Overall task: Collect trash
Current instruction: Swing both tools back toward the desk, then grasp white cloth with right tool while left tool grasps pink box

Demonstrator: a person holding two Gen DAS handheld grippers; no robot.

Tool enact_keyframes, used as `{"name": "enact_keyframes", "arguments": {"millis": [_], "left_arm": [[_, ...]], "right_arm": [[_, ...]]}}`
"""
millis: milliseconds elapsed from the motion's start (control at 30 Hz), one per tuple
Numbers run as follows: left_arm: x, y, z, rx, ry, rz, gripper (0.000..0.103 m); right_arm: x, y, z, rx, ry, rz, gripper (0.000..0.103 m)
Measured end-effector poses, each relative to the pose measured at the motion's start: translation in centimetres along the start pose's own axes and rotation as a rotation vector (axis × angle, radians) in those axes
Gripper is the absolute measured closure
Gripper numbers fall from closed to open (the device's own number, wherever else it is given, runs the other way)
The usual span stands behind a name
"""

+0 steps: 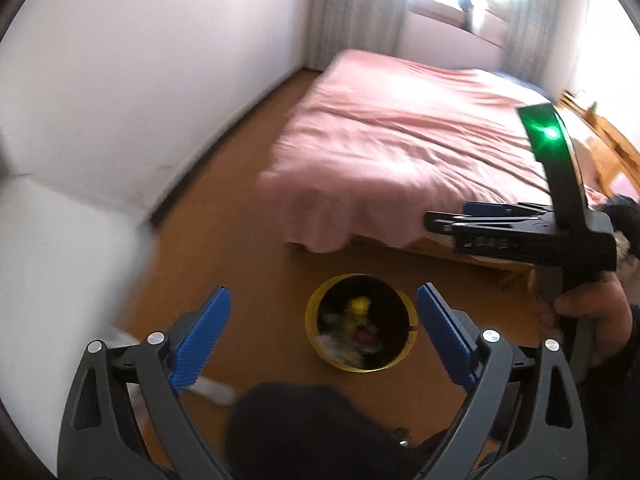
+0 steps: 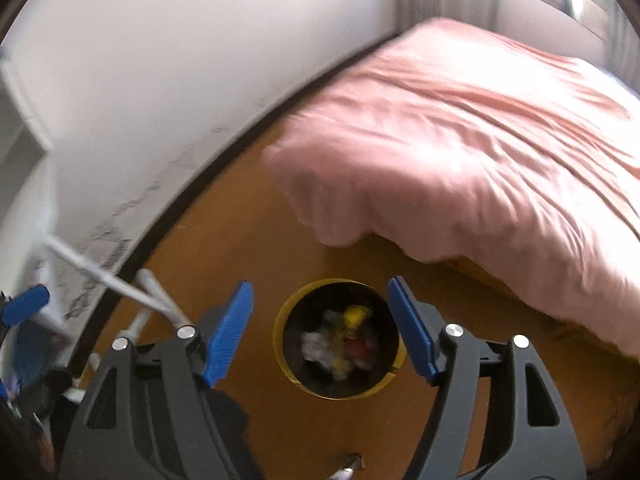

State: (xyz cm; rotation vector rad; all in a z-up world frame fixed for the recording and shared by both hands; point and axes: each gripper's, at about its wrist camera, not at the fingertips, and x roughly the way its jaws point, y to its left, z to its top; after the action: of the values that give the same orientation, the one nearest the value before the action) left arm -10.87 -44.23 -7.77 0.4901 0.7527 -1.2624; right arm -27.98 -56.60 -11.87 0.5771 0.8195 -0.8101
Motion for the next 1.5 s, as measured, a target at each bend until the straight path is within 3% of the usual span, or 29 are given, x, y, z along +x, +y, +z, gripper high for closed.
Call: {"name": "enact_keyframes", "arguments": {"millis": [200,367,500,667,867,1067,1133,1200,1433,1500], "left_arm": [[-11.3,11.3,-4.7,-0.166,-0.061,0.25,0.01],[-20.0,21.4,-11.3,-0.361,-0.06,0.528,0.01],[-25.4,26.6,-16.6,-0.493,-0.052,0.678,0.01],[-29.1,29.7,-21.3,-0.618,-0.043,0.743,0.01],[-30.3,31.3,-24.2,-0.708,-0.049,0.752,0.01],[-30.2,33.7,-22.9,-0.709,-0.067,0.756,0.01],[-29.4,34.9,-21.7,-0.696,-0.061,0.758,0.01],[-28.2,36.2,-19.9,-0.672,-0.044,0.762,0.01],[-23.7,40.9,-14.7,-0.703,-0.032,0.71,0.01],[-22.1,42.1,-13.4,-0.704,-0.017,0.726,0.01]], "right_arm": [[-3.1,13.0,1.1,-0.249,-0.036,0.224,0.035],[-3.1,26.2,1.5,-0.439,0.007,0.42,0.035],[-3.3,37.9,0.7,-0.609,0.028,0.531,0.035],[-3.0,51.2,-1.1,-0.76,0.087,0.631,0.035],[-0.5,61.7,-2.6,-0.862,0.132,0.627,0.035],[1.4,64.4,-2.9,-0.89,0.138,0.592,0.039],[1.8,64.0,-2.6,-0.892,0.147,0.591,0.076],[1.6,63.5,-2.1,-0.871,0.141,0.611,0.083],[-0.1,57.4,0.5,-0.812,0.073,0.601,0.084],[-0.2,55.7,0.8,-0.805,0.074,0.591,0.084]]}}
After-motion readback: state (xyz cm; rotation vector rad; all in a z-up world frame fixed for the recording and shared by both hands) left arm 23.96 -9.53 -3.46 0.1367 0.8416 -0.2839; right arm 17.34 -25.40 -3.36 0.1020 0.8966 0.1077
